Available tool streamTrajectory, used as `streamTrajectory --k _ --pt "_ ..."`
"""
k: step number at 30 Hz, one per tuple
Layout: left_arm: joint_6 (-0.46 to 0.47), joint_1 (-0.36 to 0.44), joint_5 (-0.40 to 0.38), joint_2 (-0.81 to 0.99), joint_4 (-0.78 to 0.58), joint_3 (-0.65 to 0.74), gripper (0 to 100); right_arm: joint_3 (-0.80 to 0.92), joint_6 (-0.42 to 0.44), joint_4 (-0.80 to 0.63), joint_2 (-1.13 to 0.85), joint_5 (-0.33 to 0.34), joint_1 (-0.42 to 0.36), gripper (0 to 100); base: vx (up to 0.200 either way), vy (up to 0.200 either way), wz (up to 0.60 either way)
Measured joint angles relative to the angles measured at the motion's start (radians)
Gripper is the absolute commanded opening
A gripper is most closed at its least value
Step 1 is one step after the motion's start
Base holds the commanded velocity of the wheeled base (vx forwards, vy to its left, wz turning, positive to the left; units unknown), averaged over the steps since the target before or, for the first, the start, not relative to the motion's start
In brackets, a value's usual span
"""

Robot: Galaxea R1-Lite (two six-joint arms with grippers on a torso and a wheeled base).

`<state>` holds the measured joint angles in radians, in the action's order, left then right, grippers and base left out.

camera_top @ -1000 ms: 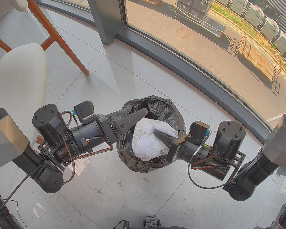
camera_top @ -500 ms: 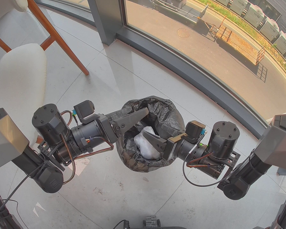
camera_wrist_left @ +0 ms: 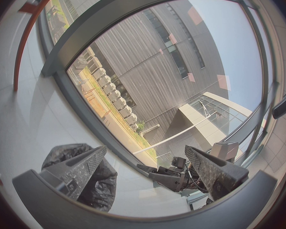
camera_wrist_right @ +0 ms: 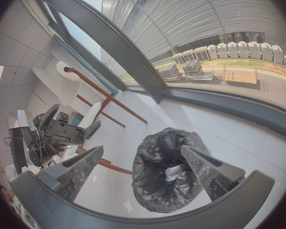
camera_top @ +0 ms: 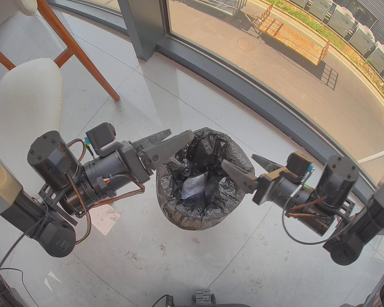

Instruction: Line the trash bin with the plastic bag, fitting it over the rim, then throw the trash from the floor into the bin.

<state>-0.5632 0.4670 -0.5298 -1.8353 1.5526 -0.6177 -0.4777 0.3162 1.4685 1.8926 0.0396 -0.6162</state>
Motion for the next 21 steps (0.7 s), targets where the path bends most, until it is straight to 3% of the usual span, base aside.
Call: streamTrajectory --k 6,12,21 --pt "0.131 -0.004 0.034 0.094 0.000 0.013 100 0.135 -0.057 0.000 -0.154 -0.002 0.072 100 0.000 0.000 0.00" --pt "0.256 -0.016 0.194 0.177 -0.021 0.030 100 0.231 -0.074 -0.030 -0.344 -0.008 0.132 100 0.000 0.000 0.00" --pt "0.307 -0.027 0.304 0.321 -0.082 0.114 100 0.364 -0.109 -0.170 -0.653 -0.011 0.226 100 0.000 0.000 0.00"
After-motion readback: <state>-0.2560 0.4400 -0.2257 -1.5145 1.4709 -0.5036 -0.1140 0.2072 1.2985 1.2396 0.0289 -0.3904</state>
